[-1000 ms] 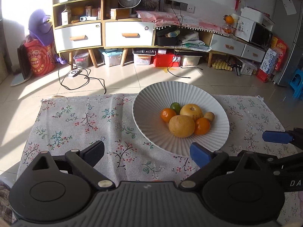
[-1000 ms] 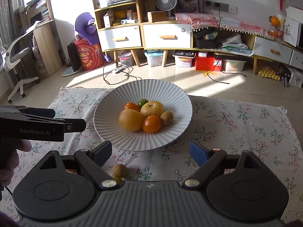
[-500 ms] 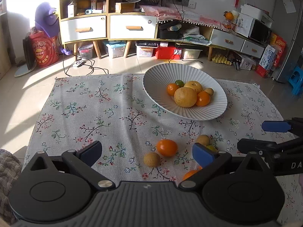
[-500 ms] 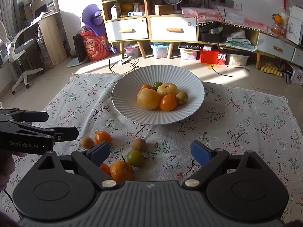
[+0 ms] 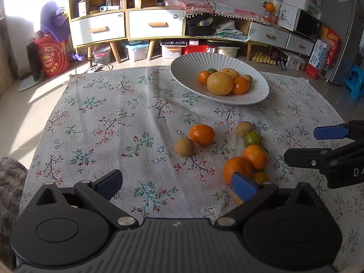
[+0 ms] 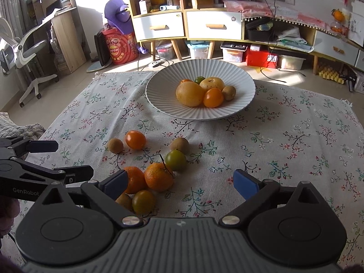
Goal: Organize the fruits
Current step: 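Withdraw both tools from the plate back toward the fruit pile, then close the left tool on a small tan round fruit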
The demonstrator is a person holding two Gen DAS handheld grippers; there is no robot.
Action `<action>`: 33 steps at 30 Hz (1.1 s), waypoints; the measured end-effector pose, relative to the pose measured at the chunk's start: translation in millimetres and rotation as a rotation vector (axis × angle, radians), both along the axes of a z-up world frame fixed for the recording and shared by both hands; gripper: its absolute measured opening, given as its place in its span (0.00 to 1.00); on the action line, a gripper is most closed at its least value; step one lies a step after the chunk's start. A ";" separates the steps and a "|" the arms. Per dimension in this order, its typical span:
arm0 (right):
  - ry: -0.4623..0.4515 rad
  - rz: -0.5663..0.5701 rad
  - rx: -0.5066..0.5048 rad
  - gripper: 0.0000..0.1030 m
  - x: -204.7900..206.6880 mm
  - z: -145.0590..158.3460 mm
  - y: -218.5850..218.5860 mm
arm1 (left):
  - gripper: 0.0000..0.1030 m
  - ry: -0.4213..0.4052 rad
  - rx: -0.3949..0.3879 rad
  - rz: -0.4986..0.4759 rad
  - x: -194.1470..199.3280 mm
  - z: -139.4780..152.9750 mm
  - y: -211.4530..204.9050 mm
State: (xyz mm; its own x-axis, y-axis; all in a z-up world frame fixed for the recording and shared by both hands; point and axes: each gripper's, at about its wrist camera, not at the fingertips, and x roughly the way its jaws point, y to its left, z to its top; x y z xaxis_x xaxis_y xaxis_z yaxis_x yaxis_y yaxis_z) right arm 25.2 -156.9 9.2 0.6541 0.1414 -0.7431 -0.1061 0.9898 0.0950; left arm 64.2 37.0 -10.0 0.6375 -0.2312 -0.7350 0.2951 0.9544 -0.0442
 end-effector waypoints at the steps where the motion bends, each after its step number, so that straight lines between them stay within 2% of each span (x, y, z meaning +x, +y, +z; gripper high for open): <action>1: -0.001 0.004 -0.008 0.96 -1.8 -1.1 0.7 | 0.96 0.001 0.000 -0.007 -2.6 -1.4 0.2; 14: -0.016 -0.003 -0.025 0.98 -13.5 -12.2 -6.2 | 0.96 -0.057 -0.026 -0.075 -28.7 -17.0 5.3; 21: 0.000 -0.017 -0.015 0.98 -12.4 -17.3 -10.1 | 0.96 -0.090 -0.047 -0.194 -36.9 -31.6 -16.6; 23: 0.005 -0.014 -0.016 0.98 -11.7 -18.4 -9.6 | 0.93 -0.098 -0.056 -0.224 -36.7 -33.3 -23.6; 27: -0.001 -0.004 -0.022 0.98 -12.5 -17.3 -9.2 | 0.75 -0.092 -0.068 -0.262 -31.2 -37.7 -33.1; 33: 0.009 -0.004 -0.016 0.98 -13.7 -19.2 -12.6 | 0.55 -0.083 -0.089 -0.271 -24.6 -41.5 -37.2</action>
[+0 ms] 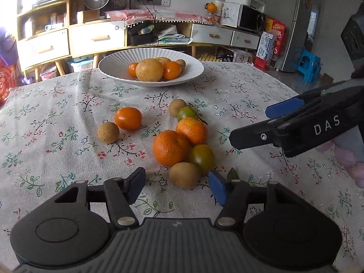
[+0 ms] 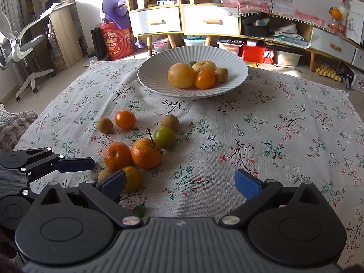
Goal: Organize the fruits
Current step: 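Close the left tool on a small tan round fruit, then close the right tool on a dark olive-green tomato while the left tool holds its fruit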
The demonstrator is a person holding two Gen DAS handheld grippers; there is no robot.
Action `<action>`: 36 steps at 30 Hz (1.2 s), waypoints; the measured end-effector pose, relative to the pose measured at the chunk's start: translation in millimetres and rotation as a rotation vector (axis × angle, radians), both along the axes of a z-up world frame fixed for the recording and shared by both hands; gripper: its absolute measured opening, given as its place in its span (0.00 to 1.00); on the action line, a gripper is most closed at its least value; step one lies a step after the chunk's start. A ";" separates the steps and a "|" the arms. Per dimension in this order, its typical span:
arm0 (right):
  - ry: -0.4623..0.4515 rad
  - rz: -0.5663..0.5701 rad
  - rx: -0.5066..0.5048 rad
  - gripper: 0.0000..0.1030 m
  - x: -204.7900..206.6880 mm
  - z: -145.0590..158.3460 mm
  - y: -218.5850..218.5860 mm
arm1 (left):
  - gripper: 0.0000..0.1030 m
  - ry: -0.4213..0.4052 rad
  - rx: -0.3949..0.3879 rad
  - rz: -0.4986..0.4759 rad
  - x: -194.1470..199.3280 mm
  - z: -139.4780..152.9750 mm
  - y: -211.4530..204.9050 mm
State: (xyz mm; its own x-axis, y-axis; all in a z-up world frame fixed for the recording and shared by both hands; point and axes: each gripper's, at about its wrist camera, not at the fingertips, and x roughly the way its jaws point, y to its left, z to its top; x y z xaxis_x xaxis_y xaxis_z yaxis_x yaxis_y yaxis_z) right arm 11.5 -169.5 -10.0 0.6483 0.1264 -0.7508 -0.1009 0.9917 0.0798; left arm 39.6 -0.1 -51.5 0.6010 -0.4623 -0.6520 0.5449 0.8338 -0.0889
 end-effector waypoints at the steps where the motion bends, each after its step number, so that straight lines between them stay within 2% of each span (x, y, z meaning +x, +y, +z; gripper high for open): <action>1: 0.002 0.001 -0.001 0.98 -0.5 -0.5 -0.1 | 0.48 0.001 0.001 0.001 0.4 0.3 0.1; 5: 0.006 0.010 -0.006 0.98 -1.1 -2.5 1.0 | 0.25 0.010 -0.002 -0.005 0.8 2.9 1.7; 16: 0.011 0.067 -0.011 0.97 -1.1 -6.1 11.8 | 0.25 0.017 0.058 0.045 -4.9 11.8 21.6; 24: 0.017 0.154 -0.009 0.90 -1.4 -14.8 30.0 | 0.25 0.045 0.089 0.089 -2.9 13.5 41.3; 31: -0.006 0.250 -0.087 0.74 -6.8 -22.3 53.7 | 0.25 0.037 0.078 0.086 -2.5 11.3 42.1; 36: -0.033 0.247 -0.094 0.60 -4.9 -20.0 54.5 | 0.26 0.049 0.072 0.085 -1.6 8.7 42.4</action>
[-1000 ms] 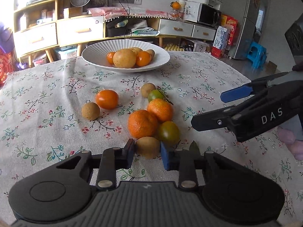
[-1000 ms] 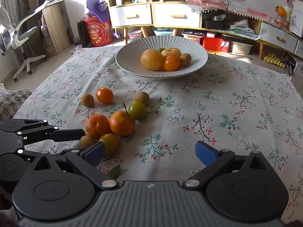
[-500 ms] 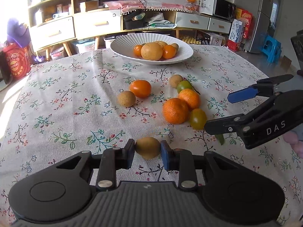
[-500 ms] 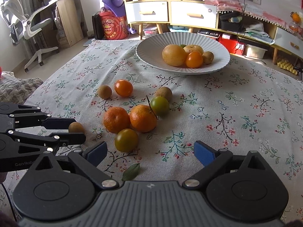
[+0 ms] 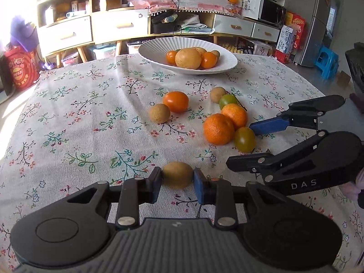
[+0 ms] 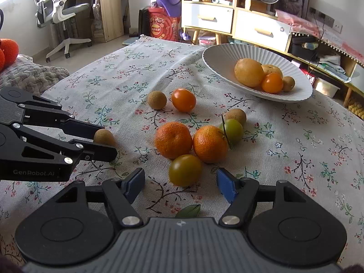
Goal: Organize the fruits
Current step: 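Close the right tool on a dark olive-green tomato while the left tool holds its fruit, then carry the tan fruit and olive tomato over the white plate with both tools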
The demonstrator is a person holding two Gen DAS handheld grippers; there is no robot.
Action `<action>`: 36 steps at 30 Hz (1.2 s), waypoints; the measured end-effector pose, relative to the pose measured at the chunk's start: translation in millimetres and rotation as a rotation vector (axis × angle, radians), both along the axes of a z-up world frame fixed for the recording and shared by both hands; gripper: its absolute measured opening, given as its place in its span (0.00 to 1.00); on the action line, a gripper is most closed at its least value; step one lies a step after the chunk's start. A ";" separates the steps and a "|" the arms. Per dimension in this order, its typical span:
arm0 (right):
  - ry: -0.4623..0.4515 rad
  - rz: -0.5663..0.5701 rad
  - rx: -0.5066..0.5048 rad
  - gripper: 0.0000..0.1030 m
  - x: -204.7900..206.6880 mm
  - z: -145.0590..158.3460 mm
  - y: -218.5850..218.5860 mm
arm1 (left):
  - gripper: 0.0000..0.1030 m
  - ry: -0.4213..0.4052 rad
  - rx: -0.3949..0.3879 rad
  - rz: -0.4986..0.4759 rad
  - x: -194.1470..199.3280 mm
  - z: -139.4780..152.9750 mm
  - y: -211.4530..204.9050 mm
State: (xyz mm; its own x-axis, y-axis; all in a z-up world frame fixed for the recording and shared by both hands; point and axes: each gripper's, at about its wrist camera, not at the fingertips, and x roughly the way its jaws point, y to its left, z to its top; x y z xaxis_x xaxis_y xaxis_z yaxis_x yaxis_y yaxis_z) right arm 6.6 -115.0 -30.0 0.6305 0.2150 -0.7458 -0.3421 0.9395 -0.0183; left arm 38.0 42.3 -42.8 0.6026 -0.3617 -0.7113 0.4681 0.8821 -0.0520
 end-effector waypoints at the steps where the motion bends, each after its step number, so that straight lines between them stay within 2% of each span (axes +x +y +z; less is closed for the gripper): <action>1: -0.002 -0.003 0.001 0.57 0.6 0.3 -0.4 | 0.26 0.000 0.001 0.001 0.0 0.2 0.0; 10: -0.023 -0.023 -0.018 0.43 4.1 -1.4 1.1 | 0.26 0.016 -0.013 0.013 1.6 1.2 2.1; 16: -0.021 -0.012 -0.014 0.28 4.2 0.3 1.1 | 0.26 0.020 -0.016 0.018 1.8 1.7 2.1; 28: -0.013 -0.002 -0.031 0.27 4.5 4.0 4.9 | 0.25 0.040 -0.030 0.030 2.9 3.3 2.4; 36: 0.017 -0.030 0.014 0.27 6.5 12.4 1.0 | 0.25 0.070 -0.061 0.044 5.1 6.8 3.6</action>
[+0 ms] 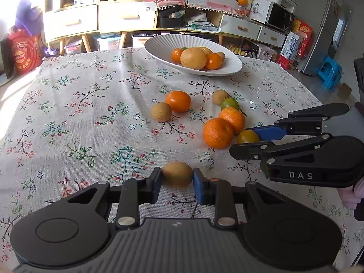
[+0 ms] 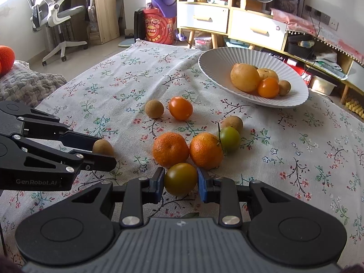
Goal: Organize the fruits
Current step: 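Carry the tan fruit and olive tomato over the white plate with both tools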
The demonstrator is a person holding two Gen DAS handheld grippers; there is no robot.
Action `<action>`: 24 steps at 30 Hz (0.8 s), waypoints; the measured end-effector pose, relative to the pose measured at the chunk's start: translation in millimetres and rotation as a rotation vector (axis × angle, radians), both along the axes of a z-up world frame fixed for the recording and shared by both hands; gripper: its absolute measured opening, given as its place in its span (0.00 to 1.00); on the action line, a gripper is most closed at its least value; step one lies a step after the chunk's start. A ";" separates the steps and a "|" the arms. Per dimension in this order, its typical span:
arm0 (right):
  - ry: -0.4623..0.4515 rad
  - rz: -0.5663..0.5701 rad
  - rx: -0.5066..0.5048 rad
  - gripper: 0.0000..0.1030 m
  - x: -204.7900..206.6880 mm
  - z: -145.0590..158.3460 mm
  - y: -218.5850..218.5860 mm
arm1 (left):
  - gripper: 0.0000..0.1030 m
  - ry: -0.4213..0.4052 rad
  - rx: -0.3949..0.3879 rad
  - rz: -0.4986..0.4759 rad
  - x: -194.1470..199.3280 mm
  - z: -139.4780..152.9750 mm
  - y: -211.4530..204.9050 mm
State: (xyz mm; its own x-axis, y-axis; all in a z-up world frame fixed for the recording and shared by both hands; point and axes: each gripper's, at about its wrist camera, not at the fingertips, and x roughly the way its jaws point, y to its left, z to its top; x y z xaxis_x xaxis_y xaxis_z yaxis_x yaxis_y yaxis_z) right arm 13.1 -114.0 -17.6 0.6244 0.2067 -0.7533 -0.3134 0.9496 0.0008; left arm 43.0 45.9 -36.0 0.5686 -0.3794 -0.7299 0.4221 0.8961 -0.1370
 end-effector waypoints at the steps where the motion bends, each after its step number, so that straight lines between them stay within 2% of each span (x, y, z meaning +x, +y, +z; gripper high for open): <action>1: 0.004 -0.004 0.008 0.27 0.3 1.7 -0.6 | 0.25 0.002 -0.003 0.002 0.1 0.9 -0.4; 24: -0.043 -0.116 0.061 0.27 21.0 43.7 -20.9 | 0.25 -0.058 -0.070 0.025 25.1 41.5 -29.4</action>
